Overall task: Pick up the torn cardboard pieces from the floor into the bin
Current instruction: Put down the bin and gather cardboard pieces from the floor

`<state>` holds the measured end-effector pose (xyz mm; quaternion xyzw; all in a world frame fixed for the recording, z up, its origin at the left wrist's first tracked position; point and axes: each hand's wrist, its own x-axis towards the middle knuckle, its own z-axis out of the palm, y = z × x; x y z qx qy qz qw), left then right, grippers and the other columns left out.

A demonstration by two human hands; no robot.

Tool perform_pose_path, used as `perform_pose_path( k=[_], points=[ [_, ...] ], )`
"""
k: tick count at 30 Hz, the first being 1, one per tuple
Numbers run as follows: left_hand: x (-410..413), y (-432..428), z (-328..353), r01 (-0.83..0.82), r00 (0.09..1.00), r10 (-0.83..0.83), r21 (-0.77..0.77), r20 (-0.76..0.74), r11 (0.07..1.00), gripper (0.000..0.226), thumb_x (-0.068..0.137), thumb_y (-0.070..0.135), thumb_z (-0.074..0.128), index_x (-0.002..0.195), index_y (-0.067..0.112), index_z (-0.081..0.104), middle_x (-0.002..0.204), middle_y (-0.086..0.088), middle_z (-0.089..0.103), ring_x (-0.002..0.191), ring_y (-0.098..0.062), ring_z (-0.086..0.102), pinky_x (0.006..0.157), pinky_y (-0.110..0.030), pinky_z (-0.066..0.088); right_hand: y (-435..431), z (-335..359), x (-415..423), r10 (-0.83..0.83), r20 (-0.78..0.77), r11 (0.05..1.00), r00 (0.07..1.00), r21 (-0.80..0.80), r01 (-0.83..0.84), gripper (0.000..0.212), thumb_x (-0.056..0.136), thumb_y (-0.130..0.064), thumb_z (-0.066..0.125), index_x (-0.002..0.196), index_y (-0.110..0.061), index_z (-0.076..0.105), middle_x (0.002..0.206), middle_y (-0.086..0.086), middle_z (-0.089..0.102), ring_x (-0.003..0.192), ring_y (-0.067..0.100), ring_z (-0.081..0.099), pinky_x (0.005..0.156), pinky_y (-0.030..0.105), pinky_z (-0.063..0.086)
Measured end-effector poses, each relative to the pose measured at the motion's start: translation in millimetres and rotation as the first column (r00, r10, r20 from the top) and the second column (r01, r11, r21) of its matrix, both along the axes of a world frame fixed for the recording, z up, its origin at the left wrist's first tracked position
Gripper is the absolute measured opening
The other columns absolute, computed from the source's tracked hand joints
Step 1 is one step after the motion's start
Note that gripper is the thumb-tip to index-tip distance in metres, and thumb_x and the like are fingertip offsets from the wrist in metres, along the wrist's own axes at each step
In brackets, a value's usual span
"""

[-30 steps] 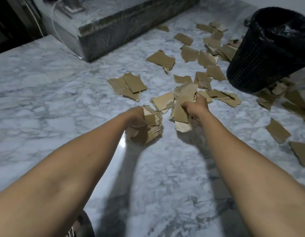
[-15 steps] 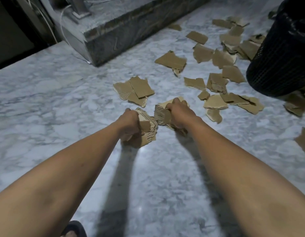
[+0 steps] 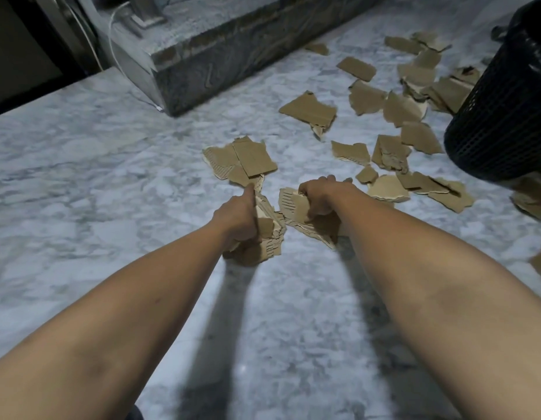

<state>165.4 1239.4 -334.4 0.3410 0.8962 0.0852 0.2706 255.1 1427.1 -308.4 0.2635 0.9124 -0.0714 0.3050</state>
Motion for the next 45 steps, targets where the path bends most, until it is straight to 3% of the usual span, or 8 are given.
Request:
perform_pose_path(
  k=[9, 14, 19, 24, 30, 33, 41, 45],
  points=[
    [31.5, -3.8, 5.3, -0.070, 0.984, 0.081, 0.078, -0.159, 0.995, 0.099, 0.067, 0.026, 0.073, 0.147, 0.023, 0.015, 0.107, -0.013, 0.057, 0.094, -0.036, 0.059, 0.069, -0.040, 0.049, -15.7, -7.2, 66.7, -0.434, -0.326, 0.875, 0.839, -0.374, 0.307, 0.091, 0.075, -0.024, 0.084, 0.143, -0.023, 0.023, 0.115, 0.008, 0.051, 0.100, 0.032, 0.057, 0.079, 0.037, 0.046],
    [39.0, -11.6, 1.3, -0.125, 0.975, 0.143, 0.112, -0.169, 0.986, 0.106, 0.066, 0.029, 0.077, 0.148, 0.027, 0.011, 0.115, -0.014, 0.054, 0.100, -0.038, 0.057, 0.074, -0.041, 0.046, -5.6, -10.4, 102.2, -0.634, -0.263, 0.743, 0.727, -0.467, 0.480, 0.065, 0.068, -0.032, 0.089, 0.121, -0.007, 0.059, 0.119, 0.012, 0.066, 0.098, 0.027, 0.062, 0.078, 0.034, 0.051],
    [28.5, -11.6, -3.4, -0.227, 0.970, 0.235, 0.117, -0.062, 0.967, 0.116, 0.063, 0.037, 0.083, 0.150, 0.029, 0.007, 0.122, -0.015, 0.056, 0.106, -0.038, 0.058, 0.081, -0.045, 0.053, -12.4, 7.1, 85.6, -0.773, -0.290, 0.585, 0.563, -0.669, 0.458, 0.062, 0.080, -0.027, 0.081, 0.131, -0.010, 0.051, 0.117, 0.007, 0.062, 0.092, 0.023, 0.061, 0.063, 0.028, 0.050],
    [17.1, -18.9, -9.0, -0.385, 0.922, 0.386, 0.109, 0.013, 0.916, 0.126, 0.064, 0.042, 0.087, 0.154, 0.027, 0.001, 0.134, -0.015, 0.052, 0.120, -0.038, 0.054, 0.094, -0.049, 0.050, -33.0, -13.3, 26.7, -0.618, -0.300, 0.774, 0.727, -0.391, 0.498, 0.086, 0.077, -0.048, 0.077, 0.144, -0.014, 0.036, 0.144, 0.015, 0.037, 0.127, 0.035, 0.044, 0.102, 0.043, 0.045],
    [12.3, -13.8, -10.0, -0.401, 0.916, 0.397, 0.070, 0.063, 0.913, 0.126, 0.065, 0.039, 0.087, 0.154, 0.025, -0.001, 0.134, -0.015, 0.051, 0.120, -0.037, 0.053, 0.095, -0.048, 0.049, -52.2, -18.4, -3.8, -0.584, -0.265, 0.790, 0.767, -0.400, 0.464, 0.060, 0.070, -0.037, 0.083, 0.109, -0.017, 0.042, 0.123, 0.012, 0.057, 0.110, 0.034, 0.056, 0.096, 0.050, 0.049],
    [15.2, -11.2, -3.5, -0.406, 0.912, 0.399, 0.070, 0.092, 0.911, 0.125, 0.065, 0.038, 0.087, 0.154, 0.025, 0.001, 0.136, -0.014, 0.051, 0.122, -0.037, 0.053, 0.096, -0.046, 0.048, -52.7, -11.9, 2.3, -0.583, -0.272, 0.791, 0.765, -0.405, 0.459, 0.064, 0.074, -0.034, 0.082, 0.118, -0.012, 0.041, 0.124, 0.012, 0.056, 0.112, 0.033, 0.056, 0.092, 0.042, 0.050],
    [54.0, 65.2, 77.6, -0.510, 0.844, 0.365, 0.377, 0.393, 0.773, 0.094, 0.087, 0.017, 0.066, 0.154, 0.029, 0.001, 0.123, -0.011, 0.055, 0.102, -0.032, 0.057, 0.086, -0.044, 0.052, 20.6, 89.4, 67.7, -0.635, -0.550, 0.772, 0.542, -0.455, 0.443, 0.068, 0.083, -0.024, 0.077, 0.138, -0.008, 0.040, 0.136, 0.012, 0.053, 0.123, 0.032, 0.052, 0.093, 0.032, 0.043],
    [87.9, 160.5, 178.2, -0.543, 0.805, 0.218, 0.536, 0.552, 0.647, 0.082, 0.097, 0.018, 0.046, 0.155, 0.026, -0.012, 0.095, -0.003, 0.053, 0.073, -0.022, 0.055, 0.055, -0.032, 0.052, 99.4, 196.9, 104.9, -0.585, -0.712, 0.794, 0.388, -0.407, 0.452, 0.050, 0.090, -0.019, 0.066, 0.133, -0.009, 0.045, 0.121, 0.008, 0.059, 0.114, 0.025, 0.056, 0.094, 0.033, 0.046]
  ],
)
